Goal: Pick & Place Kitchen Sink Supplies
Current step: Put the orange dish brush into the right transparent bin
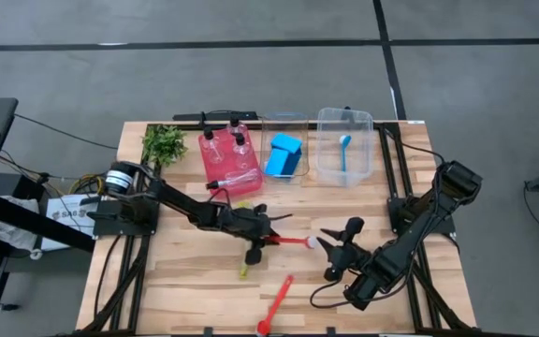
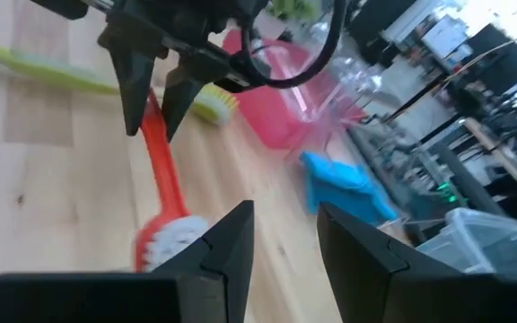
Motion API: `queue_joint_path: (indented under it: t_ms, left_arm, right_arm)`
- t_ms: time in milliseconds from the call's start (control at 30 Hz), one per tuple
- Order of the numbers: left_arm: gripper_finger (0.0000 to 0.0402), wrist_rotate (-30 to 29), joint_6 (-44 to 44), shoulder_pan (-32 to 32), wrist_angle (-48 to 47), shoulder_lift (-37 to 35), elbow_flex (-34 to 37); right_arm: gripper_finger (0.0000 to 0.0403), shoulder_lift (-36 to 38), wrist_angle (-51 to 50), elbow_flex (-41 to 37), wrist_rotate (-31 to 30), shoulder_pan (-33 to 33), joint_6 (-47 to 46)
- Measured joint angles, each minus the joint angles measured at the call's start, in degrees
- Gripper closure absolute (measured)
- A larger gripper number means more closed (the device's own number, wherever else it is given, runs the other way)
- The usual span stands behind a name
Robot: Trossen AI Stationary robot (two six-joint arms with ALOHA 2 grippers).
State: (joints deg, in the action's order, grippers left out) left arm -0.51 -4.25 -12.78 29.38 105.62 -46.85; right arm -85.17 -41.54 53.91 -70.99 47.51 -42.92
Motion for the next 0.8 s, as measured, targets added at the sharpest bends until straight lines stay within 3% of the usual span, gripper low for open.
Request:
queue_joint_path:
  t_ms: [300, 533, 800]
  left_arm:
    - [0.0318, -17.3, -4.6, -1.1, 1.5, -8.0, 0.0]
    - [0.031, -32.2, -2.9, -3.6, 2.4, -14.5, 0.0]
    - [0.0311, -35.0, 1.0, -7.5, 2.4, -15.7, 0.1]
  right_arm:
    - [0.0285, 0.0, 1.6, 4.2, -4.3, 1.3, 2.9]
    - [0.0284, 0.0, 4.8, 5.7, -4.0, 0.0, -2.4]
    - [0.0275, -0.3, 5.1, 3.9, -5.1, -8.2, -5.2]
